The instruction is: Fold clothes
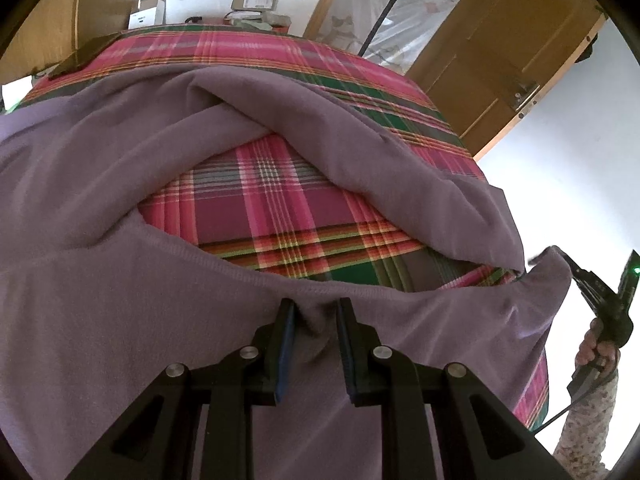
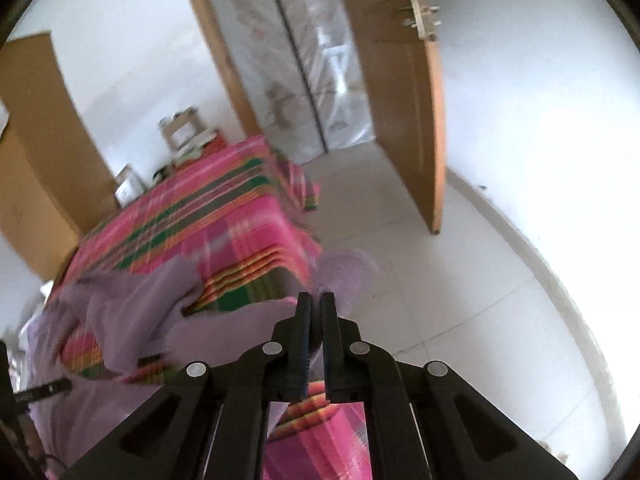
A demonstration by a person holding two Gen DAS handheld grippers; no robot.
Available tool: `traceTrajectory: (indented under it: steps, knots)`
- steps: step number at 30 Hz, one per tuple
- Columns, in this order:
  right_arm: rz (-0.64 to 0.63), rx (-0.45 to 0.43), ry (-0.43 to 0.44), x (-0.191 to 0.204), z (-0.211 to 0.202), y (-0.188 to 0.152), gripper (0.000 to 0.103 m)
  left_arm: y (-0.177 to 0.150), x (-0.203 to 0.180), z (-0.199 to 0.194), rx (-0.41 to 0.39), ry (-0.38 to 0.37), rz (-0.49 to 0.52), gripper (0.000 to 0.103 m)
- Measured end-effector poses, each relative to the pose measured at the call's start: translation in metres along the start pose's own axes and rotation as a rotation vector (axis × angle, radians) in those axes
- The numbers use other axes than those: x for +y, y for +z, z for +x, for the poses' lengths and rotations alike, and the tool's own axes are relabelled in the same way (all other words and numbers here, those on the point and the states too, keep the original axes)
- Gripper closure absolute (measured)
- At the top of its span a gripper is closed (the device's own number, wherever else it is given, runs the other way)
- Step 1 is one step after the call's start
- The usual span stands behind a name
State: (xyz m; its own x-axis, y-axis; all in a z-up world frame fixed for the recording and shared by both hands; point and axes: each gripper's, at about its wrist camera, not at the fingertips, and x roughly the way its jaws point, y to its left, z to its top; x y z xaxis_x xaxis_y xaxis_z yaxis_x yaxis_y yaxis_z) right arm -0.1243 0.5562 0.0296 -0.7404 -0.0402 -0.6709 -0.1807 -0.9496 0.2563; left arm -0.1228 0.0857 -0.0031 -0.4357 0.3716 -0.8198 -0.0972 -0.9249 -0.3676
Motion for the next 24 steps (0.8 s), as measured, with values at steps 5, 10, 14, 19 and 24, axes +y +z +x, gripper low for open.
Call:
traceTrajectory:
  steps: [5,10,14,19,24]
  knots:
    - [0.022,0.019,-0.056,-0.008,-0.001,0.0,0.098,0.001,0.001,0.002,0.002,0.003,-0.01,0.082]
    - [0.071,0.04,-0.119,-0.02,-0.002,-0.011,0.098,0.0,0.002,0.001,0.002,0.005,-0.016,0.082]
    - [0.139,0.029,-0.109,-0.033,-0.015,-0.024,0.098,0.0,-0.001,0.004,0.001,0.02,-0.007,0.082]
    - [0.249,0.042,-0.102,-0.055,-0.016,-0.036,0.098,-0.002,-0.002,0.002,-0.003,0.02,-0.008,0.082]
    - [0.279,-0.016,-0.098,-0.059,-0.026,-0.039,0.096,-0.003,-0.005,-0.002,-0.01,0.014,0.001,0.082]
